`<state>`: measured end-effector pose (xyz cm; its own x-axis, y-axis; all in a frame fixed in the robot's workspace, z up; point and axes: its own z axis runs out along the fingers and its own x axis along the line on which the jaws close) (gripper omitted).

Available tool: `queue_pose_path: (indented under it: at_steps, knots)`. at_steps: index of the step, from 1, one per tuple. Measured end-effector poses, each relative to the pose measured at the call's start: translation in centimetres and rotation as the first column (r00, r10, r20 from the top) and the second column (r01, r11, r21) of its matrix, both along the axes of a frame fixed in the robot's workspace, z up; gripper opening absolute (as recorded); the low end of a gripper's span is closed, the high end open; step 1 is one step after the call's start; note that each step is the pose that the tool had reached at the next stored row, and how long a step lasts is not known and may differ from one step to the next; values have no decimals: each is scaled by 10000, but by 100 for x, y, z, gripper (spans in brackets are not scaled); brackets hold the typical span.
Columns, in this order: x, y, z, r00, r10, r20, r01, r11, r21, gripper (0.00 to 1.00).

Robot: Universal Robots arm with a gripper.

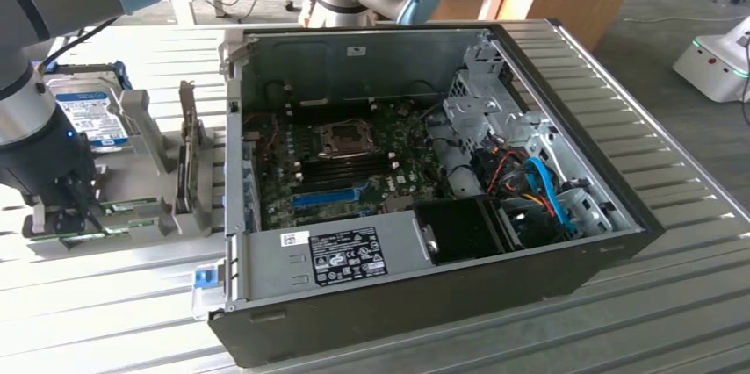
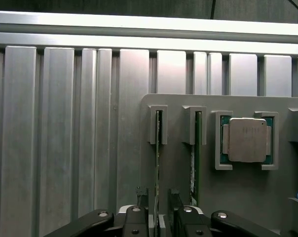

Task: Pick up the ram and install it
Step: 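Pick up the ram and move it above insertion slot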

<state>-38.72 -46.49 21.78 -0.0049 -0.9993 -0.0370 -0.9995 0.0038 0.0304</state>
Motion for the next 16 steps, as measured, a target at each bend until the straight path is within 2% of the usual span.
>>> queue_pose_path:
  at_steps: [16]
  knots:
    - [0,-1,-113,10000,1,0,-1,10000,0,30]
